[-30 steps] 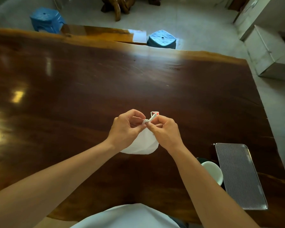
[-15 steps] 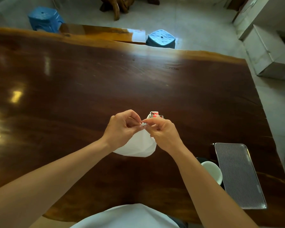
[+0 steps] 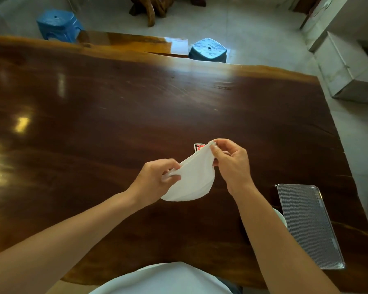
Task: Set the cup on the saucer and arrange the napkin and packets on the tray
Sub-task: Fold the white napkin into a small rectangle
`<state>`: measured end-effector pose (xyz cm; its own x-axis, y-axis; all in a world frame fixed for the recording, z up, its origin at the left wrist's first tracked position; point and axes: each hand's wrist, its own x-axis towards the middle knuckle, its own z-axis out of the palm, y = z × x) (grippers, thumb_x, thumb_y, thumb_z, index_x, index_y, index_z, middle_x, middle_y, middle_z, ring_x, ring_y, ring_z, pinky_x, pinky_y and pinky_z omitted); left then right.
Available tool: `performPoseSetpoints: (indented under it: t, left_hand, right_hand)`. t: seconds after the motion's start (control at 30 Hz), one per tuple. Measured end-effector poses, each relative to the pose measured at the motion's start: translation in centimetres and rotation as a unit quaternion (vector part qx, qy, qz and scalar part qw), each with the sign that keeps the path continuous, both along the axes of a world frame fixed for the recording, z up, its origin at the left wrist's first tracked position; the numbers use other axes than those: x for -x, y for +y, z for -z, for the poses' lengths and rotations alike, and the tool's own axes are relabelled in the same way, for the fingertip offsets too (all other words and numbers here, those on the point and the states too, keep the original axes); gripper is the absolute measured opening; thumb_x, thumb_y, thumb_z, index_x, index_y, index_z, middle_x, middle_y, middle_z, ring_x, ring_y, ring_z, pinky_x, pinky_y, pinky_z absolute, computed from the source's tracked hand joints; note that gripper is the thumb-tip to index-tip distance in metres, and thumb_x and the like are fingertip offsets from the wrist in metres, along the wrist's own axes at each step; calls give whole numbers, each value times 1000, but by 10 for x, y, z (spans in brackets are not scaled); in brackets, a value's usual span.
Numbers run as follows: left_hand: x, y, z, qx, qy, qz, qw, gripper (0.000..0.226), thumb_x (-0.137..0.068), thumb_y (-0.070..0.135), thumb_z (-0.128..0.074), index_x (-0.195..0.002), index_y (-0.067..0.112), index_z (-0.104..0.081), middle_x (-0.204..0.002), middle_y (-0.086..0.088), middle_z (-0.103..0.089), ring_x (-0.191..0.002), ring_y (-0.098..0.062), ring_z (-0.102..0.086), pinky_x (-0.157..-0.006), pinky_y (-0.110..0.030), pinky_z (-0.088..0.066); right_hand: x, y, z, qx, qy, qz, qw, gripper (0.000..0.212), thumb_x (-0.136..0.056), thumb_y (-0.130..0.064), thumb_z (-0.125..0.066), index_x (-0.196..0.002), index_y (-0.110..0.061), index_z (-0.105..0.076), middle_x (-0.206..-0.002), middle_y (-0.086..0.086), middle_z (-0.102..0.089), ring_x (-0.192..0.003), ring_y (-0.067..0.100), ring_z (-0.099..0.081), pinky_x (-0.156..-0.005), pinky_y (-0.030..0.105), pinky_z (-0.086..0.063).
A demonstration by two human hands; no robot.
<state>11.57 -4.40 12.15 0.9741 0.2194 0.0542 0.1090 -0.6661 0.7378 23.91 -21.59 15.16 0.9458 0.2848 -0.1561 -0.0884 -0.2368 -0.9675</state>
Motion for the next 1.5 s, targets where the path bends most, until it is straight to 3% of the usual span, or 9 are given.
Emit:
performPoseSetpoints:
  t: [0.13,0.27,0.5,0.67,0.9,1.07,1.2,1.37,1.5]
  left_hand:
    - [5,3,9,-36,56,39,997,14,-91,25,-71,-97,13,-76,-94,4,-70,-82,-12,-67,-68,-23,-60]
    - [6,21,6,-46,68,11,997,14,-90,29,-73,-90,16,-78,-82,6,-71,-69,-6,-67,-64,-30,-62]
    - [-3,41,-16,-49,-18,-4,999,16,-86,17,-78,-100,9,-80,-89,-3,-77,-71,-10,-71,-66,-23,-61]
    - [-3,45,-26,-35,-53,16,998,19,-84,13,-77,-102,9,-79,-94,-1,-77,-78,-9,-72,-69,-18,-60]
    - [-4,52,-31,18,-49,-22,998,33,-80,19,-80,-113,17,-74,-98,7,-74,-83,-8,-74,-70,-21,-62]
    - [-7,49,-32,49,-36,-28,998,17,-81,17,-80,-97,21,-79,-90,9,-76,-82,-10,-74,-72,-25,-63]
    - [-11,43,-34,55,-36,-17,998,14,-82,16,-80,-94,23,-79,-87,10,-75,-82,-10,-74,-71,-25,-63]
    - [-8,61,-45,52,-71,-40,995,13,-82,13,-80,-93,21,-79,-84,5,-77,-78,-9,-74,-72,-27,-63]
    - [-13,65,-52,52,-84,-33,995,9,-83,12,-79,-92,13,-80,-85,0,-78,-77,-16,-75,-72,-34,-64]
  right_hand:
    - [-6,-7,-4,-4,-7,20,1000,16,-96,-19,-64,-89,-34,-69,-94,-5,-72,-96,22,-70,-76,34,-64]
    - [-17,-26,-9,-20,19,79,997,14,-97,-18,-63,-91,-29,-70,-98,1,-73,-98,23,-71,-78,38,-63]
    - [-18,-47,-3,-10,50,104,993,13,-96,-17,-63,-108,-17,-68,-105,2,-72,-102,19,-70,-76,30,-62]
    - [-12,-52,0,22,57,80,995,10,-95,-16,-65,-105,-17,-65,-100,1,-69,-102,17,-68,-72,25,-61]
    - [-5,-56,-1,36,45,34,998,12,-87,-16,-75,-95,-12,-68,-95,3,-73,-95,18,-71,-68,27,-61]
    - [3,-49,1,55,35,11,998,10,-82,-20,-80,-84,-15,-71,-88,3,-75,-89,21,-72,-68,31,-63]
    - [9,-39,-1,42,29,-5,999,12,-81,-20,-80,-85,-13,-72,-90,2,-75,-85,17,-72,-61,21,-60]
    - [0,-48,-6,4,25,72,997,14,-83,-18,-79,-87,-7,-71,-79,3,-70,-69,12,-63,-53,16,-52]
    - [-10,-52,-8,15,7,84,996,19,-85,-24,-77,-90,-6,-71,-78,1,-68,-67,12,-59,-58,21,-50]
